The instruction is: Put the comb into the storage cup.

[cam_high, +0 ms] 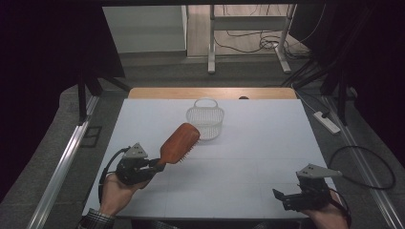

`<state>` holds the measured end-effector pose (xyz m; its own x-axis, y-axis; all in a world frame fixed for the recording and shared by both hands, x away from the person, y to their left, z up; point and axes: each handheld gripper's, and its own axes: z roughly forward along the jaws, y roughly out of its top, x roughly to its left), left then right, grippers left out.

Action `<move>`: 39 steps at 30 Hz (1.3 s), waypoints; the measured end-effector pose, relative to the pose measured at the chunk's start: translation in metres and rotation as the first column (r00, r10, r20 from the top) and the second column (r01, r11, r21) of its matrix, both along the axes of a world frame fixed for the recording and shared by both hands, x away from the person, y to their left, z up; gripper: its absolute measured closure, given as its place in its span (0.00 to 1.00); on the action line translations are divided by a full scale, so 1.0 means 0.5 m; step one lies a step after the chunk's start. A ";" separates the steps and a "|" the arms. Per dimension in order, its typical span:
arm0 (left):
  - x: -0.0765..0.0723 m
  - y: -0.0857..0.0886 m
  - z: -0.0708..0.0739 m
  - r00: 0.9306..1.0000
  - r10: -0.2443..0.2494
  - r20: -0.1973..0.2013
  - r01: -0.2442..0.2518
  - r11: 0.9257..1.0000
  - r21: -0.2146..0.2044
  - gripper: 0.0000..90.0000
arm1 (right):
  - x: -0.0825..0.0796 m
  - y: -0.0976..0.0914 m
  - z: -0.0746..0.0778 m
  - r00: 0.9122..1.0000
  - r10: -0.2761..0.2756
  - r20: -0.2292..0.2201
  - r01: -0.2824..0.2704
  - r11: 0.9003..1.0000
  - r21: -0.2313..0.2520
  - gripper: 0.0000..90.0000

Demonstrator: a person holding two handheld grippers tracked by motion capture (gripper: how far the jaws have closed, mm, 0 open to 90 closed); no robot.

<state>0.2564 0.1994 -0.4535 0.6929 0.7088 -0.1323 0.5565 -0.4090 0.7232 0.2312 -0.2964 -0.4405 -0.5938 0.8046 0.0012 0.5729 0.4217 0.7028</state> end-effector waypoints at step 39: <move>0.014 -0.056 0.022 0.997 -0.048 0.055 0.052 0.997 -0.057 0.80 | 0.076 0.076 0.054 0.990 0.138 0.025 -0.139 0.947 0.291 0.00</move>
